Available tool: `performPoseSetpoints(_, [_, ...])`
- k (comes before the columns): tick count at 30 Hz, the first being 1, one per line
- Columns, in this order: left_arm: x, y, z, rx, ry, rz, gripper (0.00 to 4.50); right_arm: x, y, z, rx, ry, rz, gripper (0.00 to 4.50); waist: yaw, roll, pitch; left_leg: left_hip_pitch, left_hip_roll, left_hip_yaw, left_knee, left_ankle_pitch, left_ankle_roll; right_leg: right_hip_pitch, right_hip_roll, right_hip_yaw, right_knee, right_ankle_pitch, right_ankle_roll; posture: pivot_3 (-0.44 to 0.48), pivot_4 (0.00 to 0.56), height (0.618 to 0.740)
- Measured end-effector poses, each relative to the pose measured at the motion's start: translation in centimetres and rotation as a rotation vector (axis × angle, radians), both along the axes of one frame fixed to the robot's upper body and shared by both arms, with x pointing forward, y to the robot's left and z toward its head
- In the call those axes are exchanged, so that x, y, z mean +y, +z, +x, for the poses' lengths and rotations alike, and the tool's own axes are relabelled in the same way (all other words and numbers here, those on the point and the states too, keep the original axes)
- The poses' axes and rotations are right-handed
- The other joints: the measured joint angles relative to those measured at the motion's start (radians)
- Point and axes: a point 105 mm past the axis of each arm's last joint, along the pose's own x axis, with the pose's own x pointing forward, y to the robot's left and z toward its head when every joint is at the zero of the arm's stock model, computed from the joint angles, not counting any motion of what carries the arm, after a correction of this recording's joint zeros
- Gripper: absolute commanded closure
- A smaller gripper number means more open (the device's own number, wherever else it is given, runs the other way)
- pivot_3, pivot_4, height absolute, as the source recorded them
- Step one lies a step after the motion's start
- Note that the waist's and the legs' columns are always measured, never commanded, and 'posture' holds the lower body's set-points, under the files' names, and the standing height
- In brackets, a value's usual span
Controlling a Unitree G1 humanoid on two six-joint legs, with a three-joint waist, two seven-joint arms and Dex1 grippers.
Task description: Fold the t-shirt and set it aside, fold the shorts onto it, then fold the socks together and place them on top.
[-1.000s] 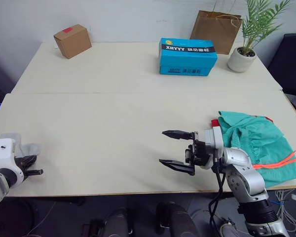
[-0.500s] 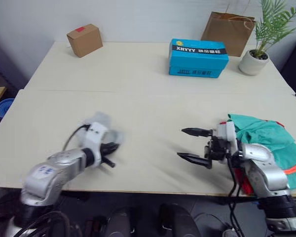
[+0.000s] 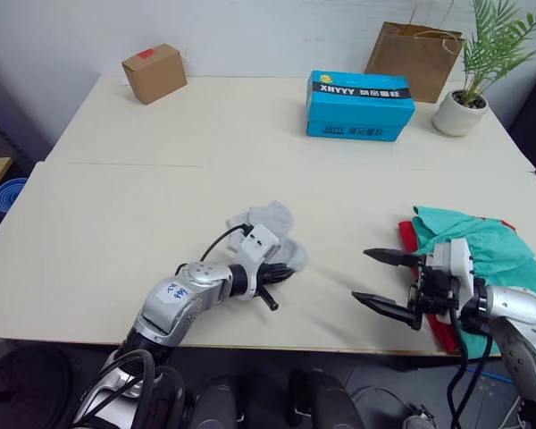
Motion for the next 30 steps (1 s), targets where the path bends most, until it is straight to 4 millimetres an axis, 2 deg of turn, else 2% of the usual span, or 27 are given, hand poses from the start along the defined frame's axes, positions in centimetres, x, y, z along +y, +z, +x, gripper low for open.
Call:
performPoseSetpoints(5, [0.1, 0.5, -0.3, -0.038, -0.087, -0.026, 2.24, 0.3, 0.1, -0.1, -0.014, -0.022, 0.005, 0.0, -0.003, 0.0, 0.0, 0.0, 0.0, 0.0, 0.0, -0.002, 0.004, -0.001, 0.0, 0.0, 0.0, 0.0, 0.0, 0.0, 0.15, 0.74])
performPoseSetpoints(7, [0.5, 1.0, -0.5, -0.062, -0.123, -0.048, 2.24, 0.3, 0.0, 0.0, -0.018, -0.031, -0.002, 0.0, -0.003, 0.0, 0.0, -0.001, 0.0, 0.0, 0.0, -0.002, 0.004, -0.001, 0.0, 0.0, 0.0, 0.0, 0.0, 0.0, 0.15, 0.74])
performPoseSetpoints(11, [3.3, 3.2, -1.3, -0.108, -0.195, -0.153, 2.24, 0.7, -0.1, 0.7, -0.033, -0.066, -0.008, 0.0, -0.011, 0.0, 0.0, -0.001, 0.002, 0.0, -0.001, 0.001, -0.002, -0.003, 0.001, 0.0, 0.0, -0.001, -0.002, 0.0, 0.15, 0.74])
performPoseSetpoints(14, [5.3, 5.7, -2.2, -0.158, -0.248, -0.262, 2.24, 2.1, -0.3, 1.1, -0.036, -0.04, 0.001, 0.0, -0.014, 0.0, 0.0, -0.001, 0.002, 0.0, -0.002, 0.001, -0.002, -0.003, 0.001, -0.001, 0.001, -0.001, -0.002, 0.0, 0.15, 0.74])
performPoseSetpoints(17, [8.1, 7.1, -1.2, -0.204, -0.193, -0.263, 2.24, 3.9, -1.1, 1.2, -0.029, 0.006, -0.033, 0.0, -0.014, 0.0, 0.0, -0.001, 0.002, 0.0, -0.002, -0.001, 0.002, -0.003, 0.002, -0.001, 0.001, -0.001, -0.002, 0.0, 0.15, 0.74])
performPoseSetpoints(20, [10.5, 7.5, 1.3, -0.25, -0.094, -0.213, 2.86, 5.6, -1.9, 1.4, -0.027, 0.028, -0.051, 0.0, -0.009, 0.0, 0.0, -0.001, 0.002, 0.0, -0.001, -0.001, 0.002, -0.003, 0.002, -0.001, 0.001, -0.001, -0.002, 0.0, 0.15, 0.74])
performPoseSetpoints(22, [12.0, 7.5, 5.1, -0.304, -0.006, -0.124, 3.5, 7.6, -1.9, 2.3, -0.062, 0.028, -0.049, 0.0, -0.003, -0.002, 0.001, -0.002, 0.002, 0.0, 0.0, -0.001, 0.002, -0.003, 0.002, -0.002, 0.001, -0.001, -0.003, 0.0, 0.15, 0.74])
performPoseSetpoints(24, [12.5, 7.8, 8.0, -0.353, 0.038, -0.051, 4.16, 9.7, -2.1, 2.5, -0.086, 0.052, -0.058, 0.0, -0.001, -0.002, 0.001, -0.003, 0.002, 0.0, 0.0, -0.001, 0.002, -0.003, 0.002, -0.002, 0.0, 0.0, -0.002, 0.0, 0.15, 0.74])
performPoseSetpoints(25, [12.4, 7.9, 8.8, -0.371, 0.042, -0.032, 4.46, 10.2, -2.5, 2.6, -0.084, 0.054, -0.075, 0.0, -0.002, -0.002, 0.001, -0.003, 0.002, 0.0, 0.0, 0.0, 0.0, -0.004, 0.001, -0.002, 0.0, 0.0, -0.002, 0.0, 0.15, 0.74])
performPoseSetpoints(28, [11.9, 7.0, 10.8, -0.389, 0.038, 0.036, 4.46, 10.1, -4.1, 3.8, -0.067, -0.017, -0.132, 0.0, -0.005, -0.003, 0.001, -0.007, 0.001, 0.002, 0.003, -0.001, 0.001, -0.005, 0.001, -0.003, 0.0, -0.001, 0.0, 0.0, 0.15, 0.74])
performPoseSetpoints(30, [11.6, 6.1, 11.6, -0.375, 0.035, 0.065, 4.46, 10.0, -4.0, 4.5, -0.087, -0.057, -0.15, 0.0, -0.013, -0.003, 0.001, -0.015, 0.001, 0.003, 0.006, -0.002, 0.001, -0.012, 0.002, -0.003, 0.002, -0.001, 0.001, 0.0, 0.15, 0.74])
